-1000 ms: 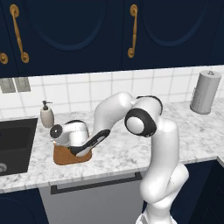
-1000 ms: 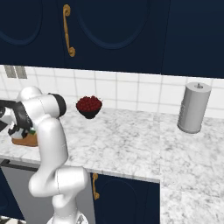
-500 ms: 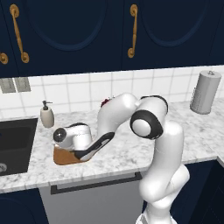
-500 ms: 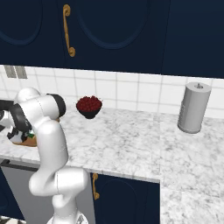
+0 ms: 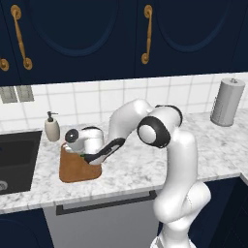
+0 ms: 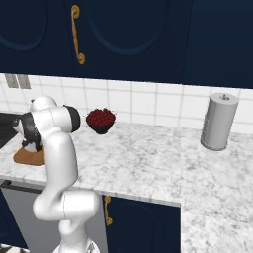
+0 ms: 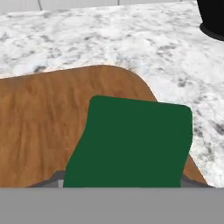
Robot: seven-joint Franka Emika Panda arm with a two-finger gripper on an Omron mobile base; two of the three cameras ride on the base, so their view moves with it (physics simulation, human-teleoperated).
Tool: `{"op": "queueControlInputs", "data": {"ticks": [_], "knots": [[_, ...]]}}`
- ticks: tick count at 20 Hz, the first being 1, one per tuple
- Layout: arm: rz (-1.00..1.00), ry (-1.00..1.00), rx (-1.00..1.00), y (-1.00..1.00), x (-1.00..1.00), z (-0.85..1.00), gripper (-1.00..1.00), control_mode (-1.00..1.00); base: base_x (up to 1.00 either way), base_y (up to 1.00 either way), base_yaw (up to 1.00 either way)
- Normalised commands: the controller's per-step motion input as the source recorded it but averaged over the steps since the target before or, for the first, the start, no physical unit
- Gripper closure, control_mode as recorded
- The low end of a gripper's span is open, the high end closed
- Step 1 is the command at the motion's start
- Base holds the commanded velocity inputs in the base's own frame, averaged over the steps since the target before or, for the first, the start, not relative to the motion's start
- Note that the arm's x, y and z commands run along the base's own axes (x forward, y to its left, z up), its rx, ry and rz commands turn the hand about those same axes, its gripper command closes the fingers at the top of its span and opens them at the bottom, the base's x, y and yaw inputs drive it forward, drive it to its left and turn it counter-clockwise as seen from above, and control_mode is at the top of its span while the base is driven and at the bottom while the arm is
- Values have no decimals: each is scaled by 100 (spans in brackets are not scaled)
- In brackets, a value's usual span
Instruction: Pick up the sponge from the counter and clean the cutting board by briefly scrubbing or pressing down on the cutting board. Once finished, release the sponge.
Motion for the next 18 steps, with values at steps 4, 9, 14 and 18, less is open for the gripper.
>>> {"op": "queueControlInputs", "data": {"ticks": [4, 9, 14, 18], "knots": [[-8, 2, 0, 0, 100, -10, 100, -100, 0, 0, 0], [-6, 0, 0, 0, 88, -6, 100, -100, 0, 0, 0], [-5, -15, -9, -6, 17, -30, 100, -100, 0, 0, 0], [0, -18, -8, 0, -13, -44, 100, -100, 0, 0, 0]]}}
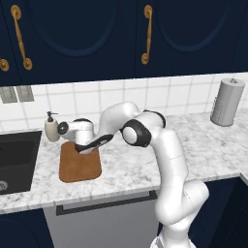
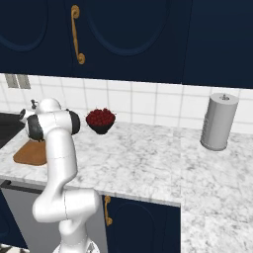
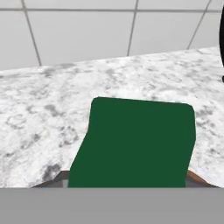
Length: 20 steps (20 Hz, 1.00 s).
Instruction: Pick up the sponge from the counter and clean the cutting board by briefly scrubbing or pressing down on the cutting board. Once finished, release the sponge.
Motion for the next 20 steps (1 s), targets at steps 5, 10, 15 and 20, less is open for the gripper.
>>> {"op": "queueControlInputs", "data": {"ticks": [5, 10, 15, 20], "knots": [[0, 6, 1, 0, -81, -33, 100, -100, 0, 0, 0], [0, 24, 13, 0, -100, -8, 100, -100, 0, 0, 0], [0, 8, 6, 0, -100, -28, 100, -100, 0, 0, 0], [0, 2, 3, 0, -100, -29, 100, -100, 0, 0, 0]]}}
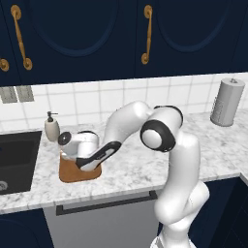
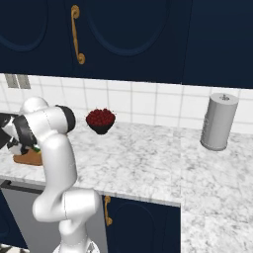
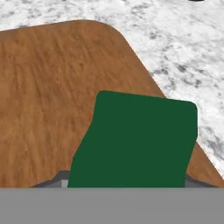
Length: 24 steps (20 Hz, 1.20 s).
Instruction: Pick up the sponge from the counter and clean the cutting board by briefly scrubbing or pressing down on the cutting board. Once finished, release the sponge.
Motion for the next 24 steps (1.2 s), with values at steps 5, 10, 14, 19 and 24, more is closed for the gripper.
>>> {"op": "queueControlInputs", "data": {"ticks": [5, 10, 14, 19, 24], "knots": [[0, 16, 4, 0, -56, -18, 100, -100, 0, 0, 0], [0, 12, 4, 2, 5, -28, 100, -100, 0, 0, 0], [0, -11, 0, 0, 44, -18, 100, -100, 0, 0, 0], [0, -13, 0, -2, 65, -15, 100, -100, 0, 0, 0], [0, -1, 0, 0, 77, -1, 100, -100, 0, 0, 0]]}}
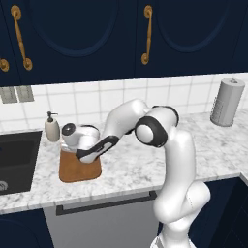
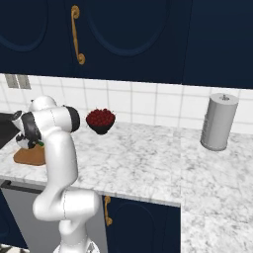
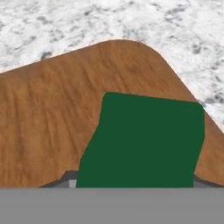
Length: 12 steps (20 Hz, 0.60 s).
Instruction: Pick up the sponge from the counter and clean the cutting board by briefly scrubbing or pressing down on the cutting board. Once finished, release the sponge.
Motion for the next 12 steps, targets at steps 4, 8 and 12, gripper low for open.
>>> {"op": "queueControlInputs", "data": {"ticks": [4, 8, 12], "knots": [[0, 0, 0, 0, 79, 0, 100, -100, 0, 0, 0], [0, -10, -3, 11, 30, -15, 100, -100, 0, 0, 0], [0, -8, -8, 28, -21, -38, 100, -100, 0, 0, 0]]}}
